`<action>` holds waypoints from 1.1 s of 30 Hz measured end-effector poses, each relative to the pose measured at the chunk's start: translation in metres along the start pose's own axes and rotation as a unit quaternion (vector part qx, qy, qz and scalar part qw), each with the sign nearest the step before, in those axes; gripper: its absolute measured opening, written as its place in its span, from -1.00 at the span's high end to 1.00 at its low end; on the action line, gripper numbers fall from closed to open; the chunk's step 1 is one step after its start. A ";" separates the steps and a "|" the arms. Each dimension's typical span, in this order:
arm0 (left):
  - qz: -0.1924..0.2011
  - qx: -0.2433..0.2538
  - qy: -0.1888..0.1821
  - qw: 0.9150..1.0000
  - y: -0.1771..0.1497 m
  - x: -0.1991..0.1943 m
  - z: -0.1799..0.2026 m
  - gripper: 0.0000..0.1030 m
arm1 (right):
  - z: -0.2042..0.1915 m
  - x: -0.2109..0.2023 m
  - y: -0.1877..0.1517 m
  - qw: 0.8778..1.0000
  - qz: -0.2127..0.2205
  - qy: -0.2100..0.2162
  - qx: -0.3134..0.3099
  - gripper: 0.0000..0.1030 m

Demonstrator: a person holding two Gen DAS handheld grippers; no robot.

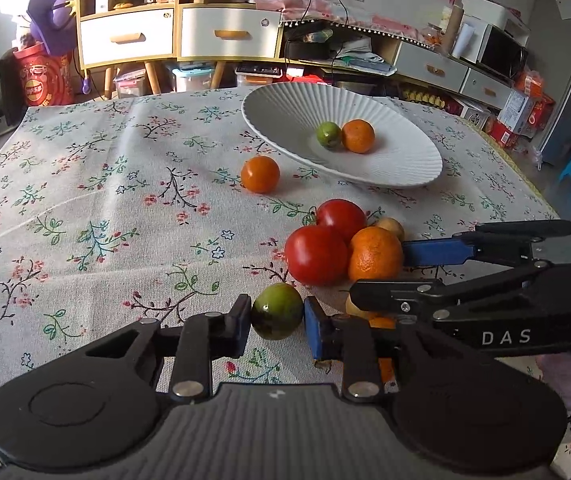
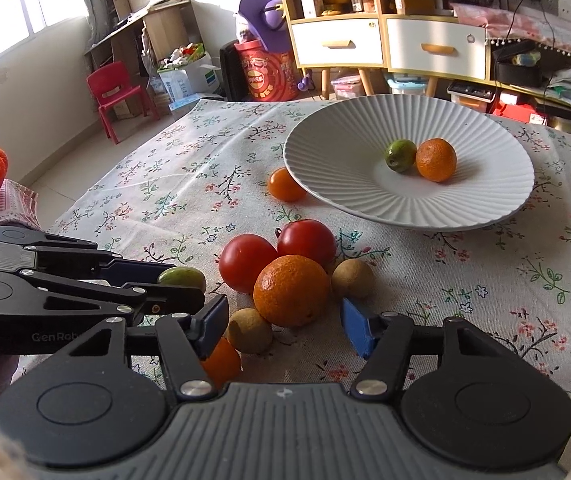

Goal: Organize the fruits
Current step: 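Grasp a second green lime with the left tool while the right tool grasps a mandarin, then carry the lime and mandarin into the white bowl and open both tools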

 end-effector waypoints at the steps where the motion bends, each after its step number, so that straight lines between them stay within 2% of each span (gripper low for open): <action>1: 0.000 0.001 0.000 1.000 0.000 0.000 0.000 0.54 | 0.000 0.001 0.000 1.000 0.000 0.000 0.001 -0.10; 13: -0.003 0.001 0.000 1.000 0.000 0.001 0.001 0.54 | 0.001 0.001 0.001 1.000 0.003 0.004 0.006 0.02; 16: -0.005 0.003 0.000 1.000 0.000 0.002 0.002 0.54 | 0.003 0.001 0.003 1.000 0.006 -0.002 0.008 0.22; 33: 0.007 0.007 0.002 1.000 0.008 -0.005 0.004 0.54 | 0.000 -0.009 0.005 1.000 0.012 0.004 0.001 0.24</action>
Point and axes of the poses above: each gripper's, at about its wrist camera, not at the fingertips, and x roughly the way its jaws point, z to its right, y to its top, the point moved 7 cm from there along x, roughly the way its jaws point, and after that the axes turned 8 degrees about x, right-handed, at the moved point
